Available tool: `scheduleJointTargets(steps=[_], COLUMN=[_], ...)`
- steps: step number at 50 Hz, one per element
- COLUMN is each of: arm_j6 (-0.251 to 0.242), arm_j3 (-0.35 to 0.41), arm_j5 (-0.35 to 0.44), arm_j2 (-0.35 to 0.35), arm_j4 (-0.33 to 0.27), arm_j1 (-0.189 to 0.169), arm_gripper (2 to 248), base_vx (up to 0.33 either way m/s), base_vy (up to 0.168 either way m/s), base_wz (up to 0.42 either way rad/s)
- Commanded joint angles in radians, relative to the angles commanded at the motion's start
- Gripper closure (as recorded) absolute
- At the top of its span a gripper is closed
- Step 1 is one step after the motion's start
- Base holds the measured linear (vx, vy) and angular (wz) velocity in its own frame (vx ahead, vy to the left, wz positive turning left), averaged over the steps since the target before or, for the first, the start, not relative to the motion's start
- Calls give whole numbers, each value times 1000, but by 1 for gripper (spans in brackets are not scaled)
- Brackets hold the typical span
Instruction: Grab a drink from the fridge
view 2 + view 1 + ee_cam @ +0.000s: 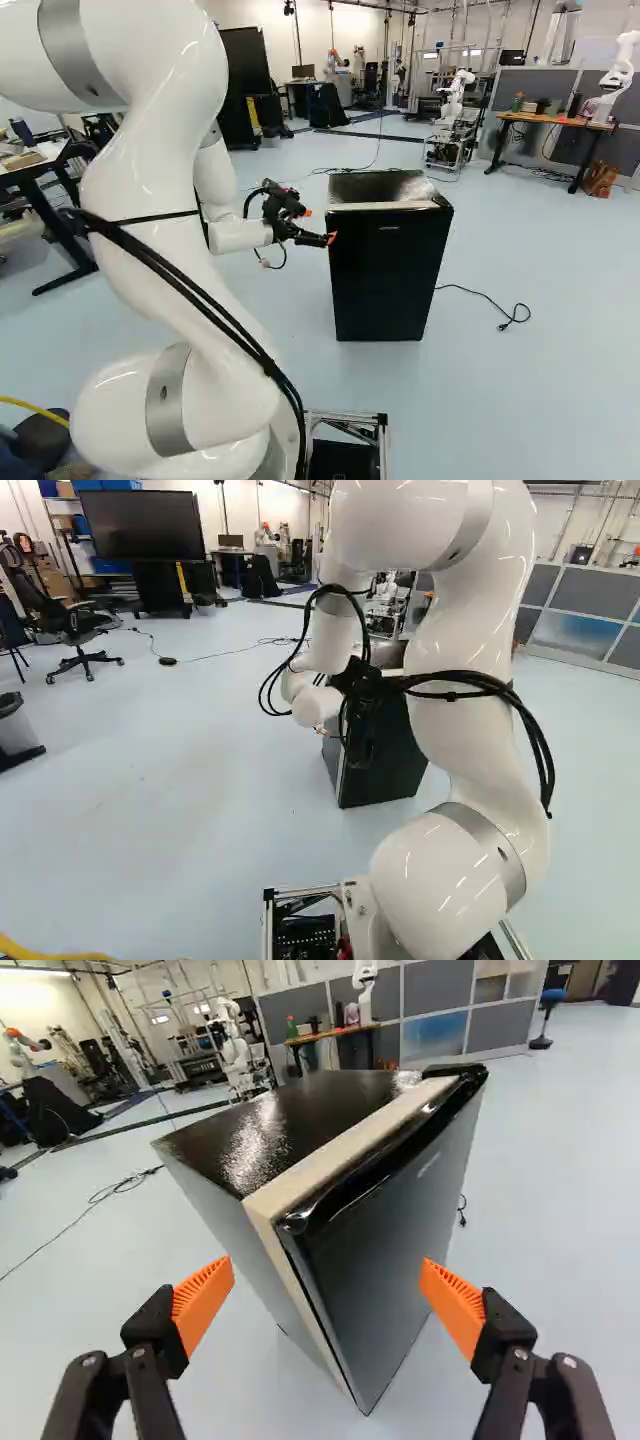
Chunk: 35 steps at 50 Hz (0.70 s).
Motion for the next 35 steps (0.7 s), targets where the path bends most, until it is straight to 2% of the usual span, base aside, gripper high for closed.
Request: scheduleJointTargets(steps=[16, 35], arm_j6=[0, 0], arm_j3=[-31, -71], arm_j5=[35, 78], arm_j2=[-63, -94], arm_j4=[59, 93], arm_j1=[6, 11], arm_gripper=[3, 3], base_vx=[0, 0], base_vy=[0, 0], base_wz=[0, 0])
